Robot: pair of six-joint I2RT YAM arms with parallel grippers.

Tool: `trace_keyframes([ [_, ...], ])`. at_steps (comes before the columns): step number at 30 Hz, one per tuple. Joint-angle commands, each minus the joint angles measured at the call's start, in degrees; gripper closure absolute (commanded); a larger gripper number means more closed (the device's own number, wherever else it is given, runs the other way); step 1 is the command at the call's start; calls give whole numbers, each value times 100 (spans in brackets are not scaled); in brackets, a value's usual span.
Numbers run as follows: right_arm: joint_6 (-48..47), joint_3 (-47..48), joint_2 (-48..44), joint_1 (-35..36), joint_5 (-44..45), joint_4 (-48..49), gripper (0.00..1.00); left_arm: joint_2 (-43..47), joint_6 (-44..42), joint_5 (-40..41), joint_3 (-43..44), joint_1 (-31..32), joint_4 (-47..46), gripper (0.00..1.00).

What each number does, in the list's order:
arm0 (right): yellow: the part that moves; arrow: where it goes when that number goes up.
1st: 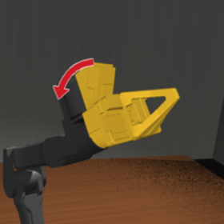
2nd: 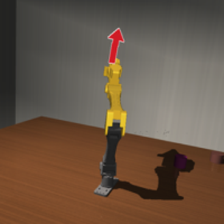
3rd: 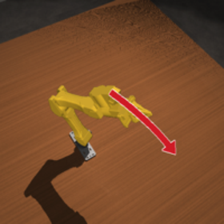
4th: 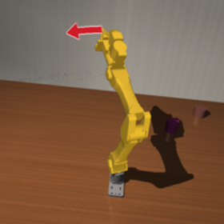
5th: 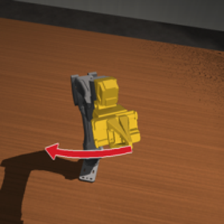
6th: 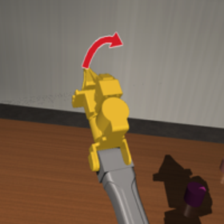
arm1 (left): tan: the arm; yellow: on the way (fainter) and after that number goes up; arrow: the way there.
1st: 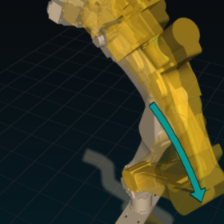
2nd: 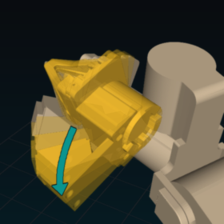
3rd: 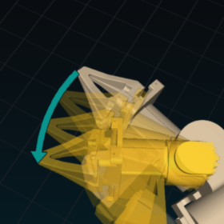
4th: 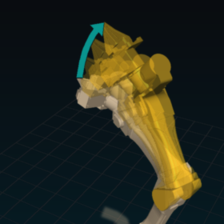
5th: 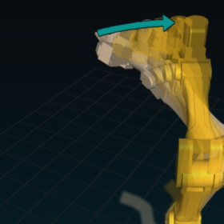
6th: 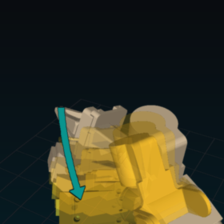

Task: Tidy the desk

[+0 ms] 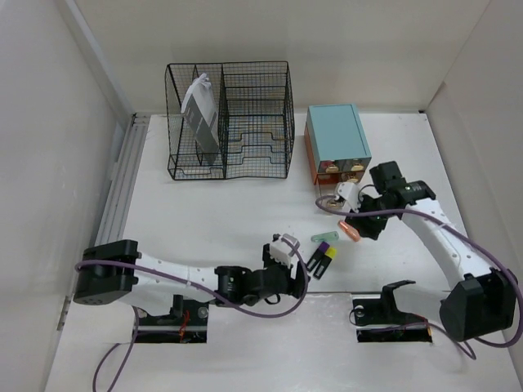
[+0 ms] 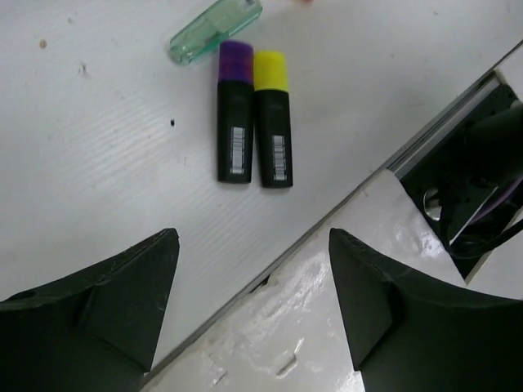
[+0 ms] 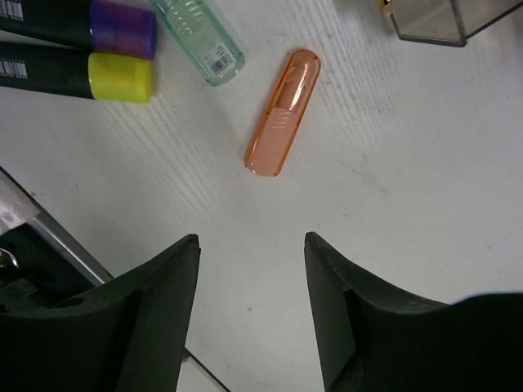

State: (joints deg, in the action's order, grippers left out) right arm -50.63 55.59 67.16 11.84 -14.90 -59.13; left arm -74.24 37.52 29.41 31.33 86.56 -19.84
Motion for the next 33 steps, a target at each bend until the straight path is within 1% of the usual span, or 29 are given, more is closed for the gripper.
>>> trace_keyframes([
  [1, 501, -65, -28, 310, 680, 534, 40, 261, 422, 776, -22, 290, 532, 29],
  [4, 642, -66, 297, 547, 918, 657, 39, 190, 659, 1049, 30, 563, 761, 27],
  [8, 861, -118, 684, 899, 1199, 947, 36, -186, 853, 1330, 240, 826, 1025, 27],
  [12, 976, -119, 1045, 1004, 1200, 1149, 36, -538, 1126, 1664, 549, 1204, 1516, 26],
  [16, 1099, -57, 1264, 1058, 1200, 1299, 36, -723, 1565, 2024, 672, 1389, 1728, 23],
  [18, 1169, -57, 1362, 1110, 1261, 1404, 36, -724, 1636, 2025, 620, 1450, 1580, 22],
  [23, 1222, -57, 1782, 1163, 1314, 1519, 36, -294, 1636, 2025, 330, 1513, 1193, 21],
  [24, 1222, -118, 1783, 1215, 1314, 1571, 36, -223, 1636, 2025, 330, 1513, 1193, 19],
  [29, 1389, -180, 2047, 1339, 1427, 1782, 36, 93, 1636, 2095, 163, 1574, 1193, 19],
  [33, 1512, -233, 2266, 1392, 1542, 1914, 36, 155, 1636, 2148, 163, 1627, 1385, 19],
])
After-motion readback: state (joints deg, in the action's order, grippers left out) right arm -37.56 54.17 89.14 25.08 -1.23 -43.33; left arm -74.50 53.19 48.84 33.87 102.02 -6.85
